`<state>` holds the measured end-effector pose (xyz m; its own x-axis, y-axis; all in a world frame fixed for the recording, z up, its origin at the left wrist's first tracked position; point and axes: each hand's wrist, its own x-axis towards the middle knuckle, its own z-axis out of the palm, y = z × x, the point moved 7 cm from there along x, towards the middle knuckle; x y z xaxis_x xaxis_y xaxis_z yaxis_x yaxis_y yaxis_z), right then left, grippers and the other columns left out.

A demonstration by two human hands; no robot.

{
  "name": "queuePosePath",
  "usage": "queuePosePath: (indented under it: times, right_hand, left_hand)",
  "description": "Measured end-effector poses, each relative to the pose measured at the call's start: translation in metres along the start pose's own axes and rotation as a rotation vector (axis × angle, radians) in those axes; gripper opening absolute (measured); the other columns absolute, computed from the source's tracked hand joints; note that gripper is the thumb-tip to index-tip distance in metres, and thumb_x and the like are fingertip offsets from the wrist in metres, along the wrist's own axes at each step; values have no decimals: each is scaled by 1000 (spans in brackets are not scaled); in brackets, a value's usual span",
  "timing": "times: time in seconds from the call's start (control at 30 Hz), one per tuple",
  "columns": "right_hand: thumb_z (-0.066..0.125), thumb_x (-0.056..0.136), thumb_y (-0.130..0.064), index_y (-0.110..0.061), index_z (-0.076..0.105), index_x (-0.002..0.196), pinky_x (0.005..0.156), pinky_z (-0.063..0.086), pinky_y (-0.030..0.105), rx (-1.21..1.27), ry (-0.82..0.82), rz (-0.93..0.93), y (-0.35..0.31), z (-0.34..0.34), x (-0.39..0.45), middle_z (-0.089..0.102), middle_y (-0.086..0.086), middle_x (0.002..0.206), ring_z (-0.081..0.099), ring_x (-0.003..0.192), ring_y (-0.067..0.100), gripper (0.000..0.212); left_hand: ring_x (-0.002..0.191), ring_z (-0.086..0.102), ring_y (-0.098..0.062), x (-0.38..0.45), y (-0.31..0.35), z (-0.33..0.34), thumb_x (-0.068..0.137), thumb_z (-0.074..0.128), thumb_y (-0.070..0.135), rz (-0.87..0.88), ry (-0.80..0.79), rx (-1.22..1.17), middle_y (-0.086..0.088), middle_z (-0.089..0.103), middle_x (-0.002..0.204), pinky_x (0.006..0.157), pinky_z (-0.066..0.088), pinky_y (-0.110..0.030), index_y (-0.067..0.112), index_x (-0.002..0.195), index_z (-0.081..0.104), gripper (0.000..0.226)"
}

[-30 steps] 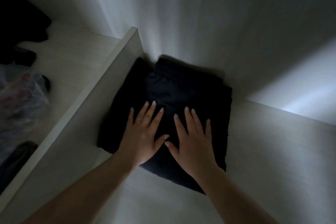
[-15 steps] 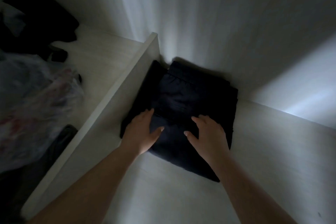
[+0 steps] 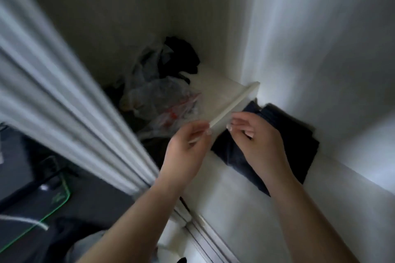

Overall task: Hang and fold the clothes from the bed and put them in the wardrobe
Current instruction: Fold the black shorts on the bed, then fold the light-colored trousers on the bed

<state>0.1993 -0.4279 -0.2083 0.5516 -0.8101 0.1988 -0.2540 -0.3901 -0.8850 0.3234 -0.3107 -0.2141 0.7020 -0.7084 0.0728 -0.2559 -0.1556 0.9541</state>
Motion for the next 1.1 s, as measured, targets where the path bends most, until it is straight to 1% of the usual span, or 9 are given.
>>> queuePosePath:
  times: [0.13,0.23,0.27,0.37,0.43,0.63,0.8,0.97,1.1]
  right_hand:
    - [70,84,-22,-35,65,102,84,49,16,123,-87,-112,-83,18,-61,70,-11,97,65,90,-3,23]
    - [69,80,-30,-40,66,98,85,50,17,194,-170,-177,-132,43,-120,70,-15,95,66,94,1,21]
    - [69,82,-28,-40,66,98,87,49,18,202,-205,-194,-147,52,-139,70,-16,97,66,95,2,21]
    - [68,85,-18,-37,66,101,90,49,21,213,-335,-257,-192,91,-203,70,-15,99,65,98,4,25]
    - [66,83,-22,-35,66,101,89,48,21,208,-412,-290,-221,117,-245,70,-14,98,64,99,2,22]
    - [65,85,-21,-29,68,105,84,43,4,246,-695,-458,-314,208,-384,69,-17,97,62,95,-8,21]
    - [65,85,-25,-33,67,105,89,48,16,289,-1005,-598,-375,286,-507,68,-20,97,63,98,-3,21]
    - [64,85,-28,-31,66,103,90,50,23,335,-1307,-713,-418,347,-623,68,-13,97,64,98,2,19]
    - [60,78,-42,-40,62,100,86,50,18,357,-1494,-793,-440,383,-705,68,-15,98,64,97,0,22]
  left_hand:
    - [96,64,2,-80,43,-69,90,64,24,50,28,-109,9,70,103,83,46,-12,24,103,64,13]
    - [88,65,-2,-151,56,-132,83,60,31,79,107,-182,7,71,101,75,50,-17,27,99,66,17]
    - [87,66,-3,-172,57,-151,82,60,31,76,136,-196,6,71,101,74,51,-19,28,98,66,17]
    - [100,66,-6,-246,50,-221,87,62,26,81,276,-187,7,72,102,88,49,-23,29,97,67,12]
    - [99,65,-3,-295,44,-262,92,63,19,55,349,-168,11,72,101,87,47,-20,28,98,67,12]
    - [95,65,-2,-465,20,-385,92,61,18,-28,697,-119,12,72,99,82,47,-14,27,98,67,13]
    - [98,66,-10,-605,-5,-454,91,64,26,-145,1010,-122,9,72,98,83,51,-19,30,95,69,8]
    - [92,66,-5,-728,-25,-493,93,61,18,-228,1298,-131,7,73,97,82,48,-18,25,95,68,10]
    - [94,67,-13,-813,-46,-509,87,67,31,-335,1488,-130,7,74,95,84,50,-27,26,94,69,10]
